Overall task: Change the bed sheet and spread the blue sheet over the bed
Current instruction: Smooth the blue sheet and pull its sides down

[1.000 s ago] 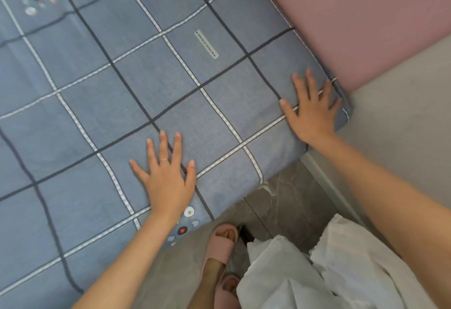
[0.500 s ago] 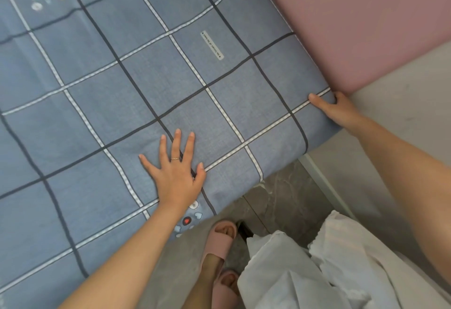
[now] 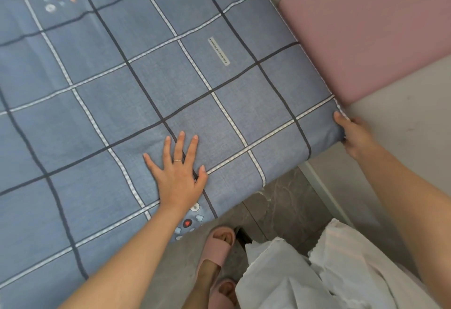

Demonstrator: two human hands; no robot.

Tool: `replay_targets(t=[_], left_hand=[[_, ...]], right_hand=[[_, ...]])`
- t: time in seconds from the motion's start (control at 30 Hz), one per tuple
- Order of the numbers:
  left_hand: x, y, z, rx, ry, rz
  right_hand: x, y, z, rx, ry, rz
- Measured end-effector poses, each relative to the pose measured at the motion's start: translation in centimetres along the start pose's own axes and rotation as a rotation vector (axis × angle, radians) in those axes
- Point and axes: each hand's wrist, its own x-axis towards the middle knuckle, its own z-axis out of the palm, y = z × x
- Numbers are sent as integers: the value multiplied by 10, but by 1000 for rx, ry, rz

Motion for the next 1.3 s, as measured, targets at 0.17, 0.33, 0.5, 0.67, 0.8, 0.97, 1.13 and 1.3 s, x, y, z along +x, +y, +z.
replay_targets(t=[0.17,0.33,0.5,0.67,0.8,0.97,1.13,1.3], left_hand=[[0,1,2,-3,43,5],[-27,20,8,30,59,233],[-46,4,-5,-29,-47,896],[-31,-75,-29,-156,102,165],[-47,-105,-25,-143,56,-464],[-84,-34,5,84,11,-65],[-134,-18,14,66,-209,634],[-184,-84,-36,-278,-5,500]], right_hand=[[-16,-1,54,-389,594,-324],[-100,-8,132,-875,-14,-1185],[-96,25,152,-1452,-589,-1702],[-19,24,54,-1194,154,-491],[-47,30,41,-783,295,-129],[-135,54,96,-1156,-94,-934],[-165,69,129,-1593,-564,-1072],[-199,63,130,-1651,-351,-506]])
